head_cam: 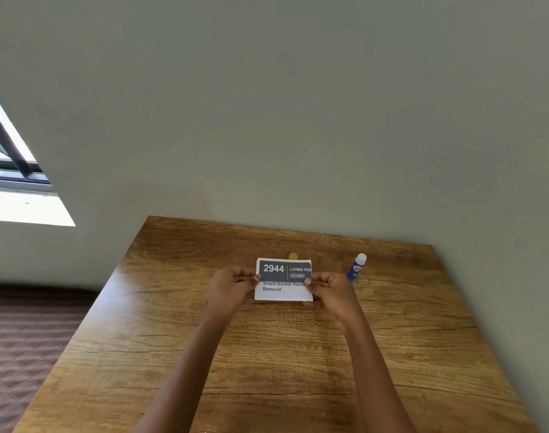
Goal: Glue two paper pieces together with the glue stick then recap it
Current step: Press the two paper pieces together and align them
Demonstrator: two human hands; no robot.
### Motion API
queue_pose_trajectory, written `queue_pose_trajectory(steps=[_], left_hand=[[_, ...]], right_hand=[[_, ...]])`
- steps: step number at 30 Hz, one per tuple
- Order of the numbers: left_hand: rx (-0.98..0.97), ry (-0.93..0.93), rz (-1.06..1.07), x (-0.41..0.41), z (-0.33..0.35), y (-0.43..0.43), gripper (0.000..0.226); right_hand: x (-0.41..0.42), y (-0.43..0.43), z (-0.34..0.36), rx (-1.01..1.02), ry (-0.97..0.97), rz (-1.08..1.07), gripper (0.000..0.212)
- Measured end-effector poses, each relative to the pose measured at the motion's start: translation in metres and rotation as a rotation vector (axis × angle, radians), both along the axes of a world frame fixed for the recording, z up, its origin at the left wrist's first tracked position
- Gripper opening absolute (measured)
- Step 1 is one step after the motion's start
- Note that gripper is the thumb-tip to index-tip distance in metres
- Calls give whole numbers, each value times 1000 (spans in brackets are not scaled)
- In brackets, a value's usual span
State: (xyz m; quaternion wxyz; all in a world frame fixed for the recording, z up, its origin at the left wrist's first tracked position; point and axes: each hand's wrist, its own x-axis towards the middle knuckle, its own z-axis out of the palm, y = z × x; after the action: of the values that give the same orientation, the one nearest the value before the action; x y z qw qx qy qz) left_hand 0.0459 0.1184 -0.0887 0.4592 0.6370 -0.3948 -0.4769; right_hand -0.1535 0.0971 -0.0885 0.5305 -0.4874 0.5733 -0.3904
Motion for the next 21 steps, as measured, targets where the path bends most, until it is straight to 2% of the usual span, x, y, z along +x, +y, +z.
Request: queue_pose_trajectory(steps=[3, 7, 15, 21], left_hand=[[30, -10, 14, 1, -8, 0, 4], [76, -42, -5, 1, -13, 0, 3], [143, -224, -63, 3, -22, 0, 15], [124, -338, -126, 4, -22, -1, 30]], right_hand=[[2, 1, -5, 29, 42, -29, 13], [1, 2, -12, 31, 102, -78, 3], [2, 2, -26, 42, 312, -111, 10], [5, 2, -32, 27, 379, -114, 13]])
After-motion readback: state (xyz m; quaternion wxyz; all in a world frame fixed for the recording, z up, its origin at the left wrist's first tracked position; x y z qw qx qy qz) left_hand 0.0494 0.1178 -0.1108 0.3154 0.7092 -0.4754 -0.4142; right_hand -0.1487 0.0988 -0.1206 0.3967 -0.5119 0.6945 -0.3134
